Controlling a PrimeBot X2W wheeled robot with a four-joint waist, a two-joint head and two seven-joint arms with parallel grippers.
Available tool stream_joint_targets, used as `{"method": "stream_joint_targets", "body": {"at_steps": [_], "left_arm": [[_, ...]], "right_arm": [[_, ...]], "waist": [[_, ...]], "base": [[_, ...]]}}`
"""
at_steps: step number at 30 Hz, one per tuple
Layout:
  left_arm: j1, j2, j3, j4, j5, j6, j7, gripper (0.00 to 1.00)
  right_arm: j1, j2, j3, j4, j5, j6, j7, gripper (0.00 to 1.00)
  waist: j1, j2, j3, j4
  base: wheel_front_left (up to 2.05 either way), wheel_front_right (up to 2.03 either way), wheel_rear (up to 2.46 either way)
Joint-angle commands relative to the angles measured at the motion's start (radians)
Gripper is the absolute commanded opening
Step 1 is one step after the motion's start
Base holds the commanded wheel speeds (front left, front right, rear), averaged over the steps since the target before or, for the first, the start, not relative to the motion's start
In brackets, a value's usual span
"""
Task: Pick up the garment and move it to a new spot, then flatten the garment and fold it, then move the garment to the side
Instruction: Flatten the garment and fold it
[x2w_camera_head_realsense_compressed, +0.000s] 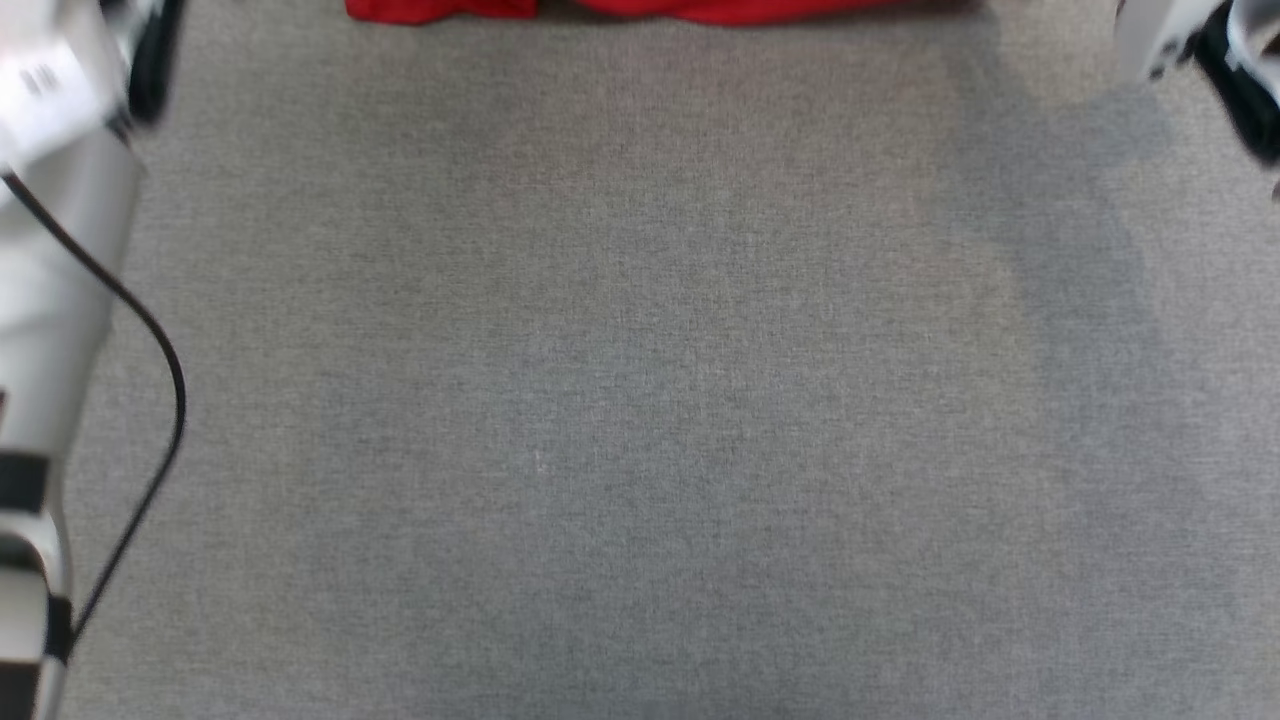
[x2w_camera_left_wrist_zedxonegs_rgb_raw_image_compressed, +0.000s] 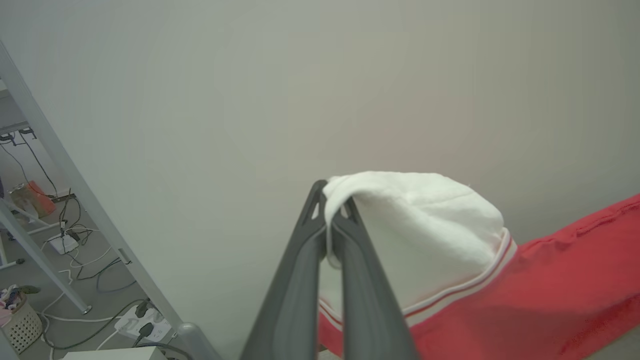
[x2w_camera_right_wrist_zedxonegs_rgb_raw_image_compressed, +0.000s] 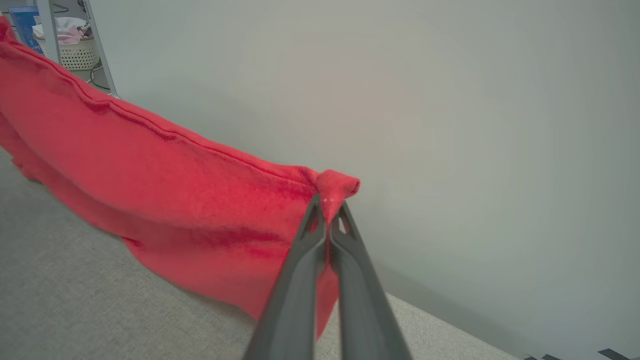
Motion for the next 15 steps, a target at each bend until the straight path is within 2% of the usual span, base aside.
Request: {"method": "stream_joint_targets", "body": {"at_steps": [1, 9, 15], "left_arm": [[0.078, 0.013, 0.010, -0.033, -0.019, 0.022, -0.006, 0.00], [0.523, 0.071, 0.004, -0.264, -0.056, 0.130, -0.004, 0.00], [0.817, 0.130, -0.016, -0.442, -0.094, 0.213, 0.028, 0.00]], "right_arm": [[0.052, -0.020, 0.014, -0.012, 0.026, -0.001, -0.010, 0.00], [0.296, -0.105, 0.107, -0.113, 0.120, -0.001, -0.013, 0.00], [0.467, -0.162, 0.128, -0.189, 0.180, -0.001, -0.007, 0.00]], "waist": [[0.0001, 0.0000, -0.063, 0.016], [0.0001, 0.0000, -0.192, 0.039], [0.0001, 0.0000, -0.269, 0.052]], "base": [[0.00, 0.00, 0.00], [0.00, 0.00, 0.00], [0.00, 0.00, 0.00]]}}
